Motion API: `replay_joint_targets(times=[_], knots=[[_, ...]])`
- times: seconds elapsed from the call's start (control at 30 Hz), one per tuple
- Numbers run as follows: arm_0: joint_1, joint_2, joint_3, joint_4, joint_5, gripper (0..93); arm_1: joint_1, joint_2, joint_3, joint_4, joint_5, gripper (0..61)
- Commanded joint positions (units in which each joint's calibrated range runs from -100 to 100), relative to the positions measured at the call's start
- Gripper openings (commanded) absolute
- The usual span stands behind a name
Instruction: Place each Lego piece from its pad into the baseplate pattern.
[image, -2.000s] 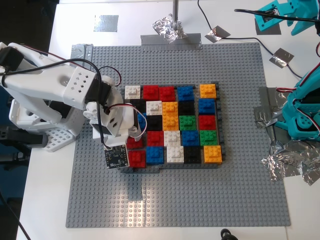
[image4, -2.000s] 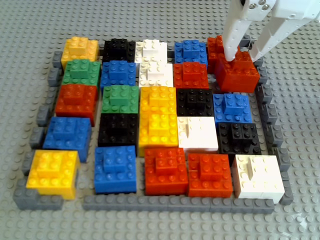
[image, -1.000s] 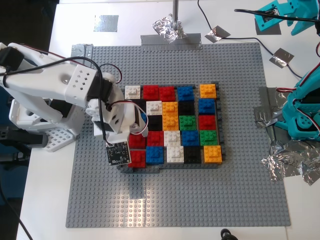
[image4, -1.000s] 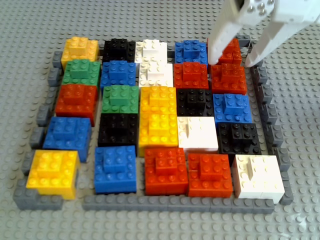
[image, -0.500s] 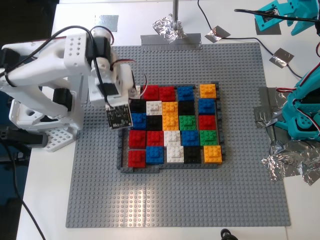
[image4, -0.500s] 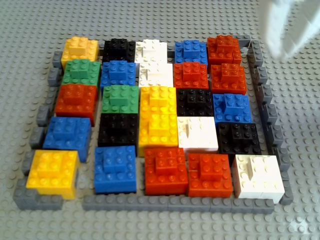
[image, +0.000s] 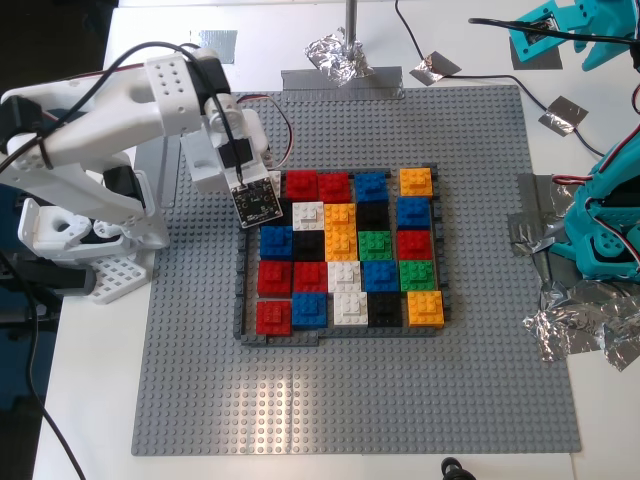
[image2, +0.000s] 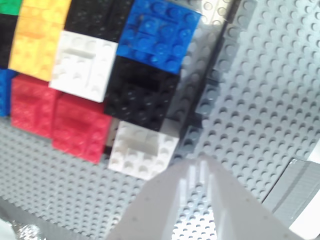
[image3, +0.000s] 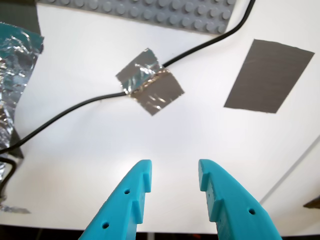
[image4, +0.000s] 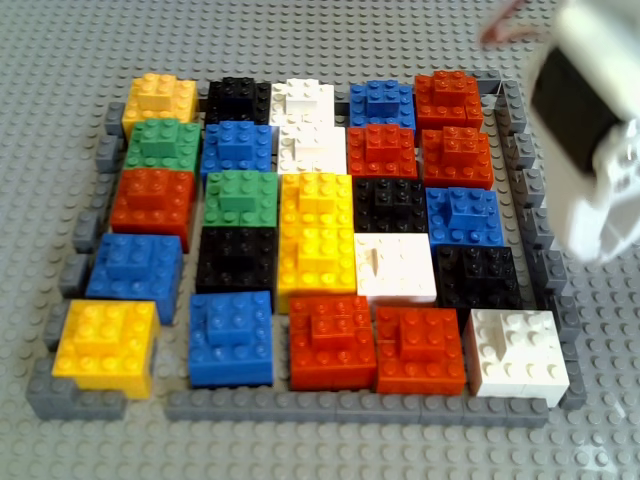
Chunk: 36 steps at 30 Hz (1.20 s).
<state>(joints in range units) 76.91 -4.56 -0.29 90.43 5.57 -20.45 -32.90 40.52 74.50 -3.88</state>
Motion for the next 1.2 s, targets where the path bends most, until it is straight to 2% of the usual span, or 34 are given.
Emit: replay_joint_targets(times=[0.0,0.43,0.87,1.17], knots=[[0.16,-1.79,-0.75,-0.04,0.17,11.2,-1.56,2.60,-0.03,-2.98,-0.44,0.2],[0.09,-1.79,-0.75,-0.04,0.17,11.2,-6.28,10.50,-3.19,-8.59,-2.24,0.2],[0.31,-1.79,-0.75,-0.04,0.17,11.2,0.83,10.50,-6.26,-17.05,-0.34,0.2],[0.38,-1.79,-0.75,-0.04,0.17,11.2,1.85,10.93,-8.33,-18.27,0.54,0.2]])
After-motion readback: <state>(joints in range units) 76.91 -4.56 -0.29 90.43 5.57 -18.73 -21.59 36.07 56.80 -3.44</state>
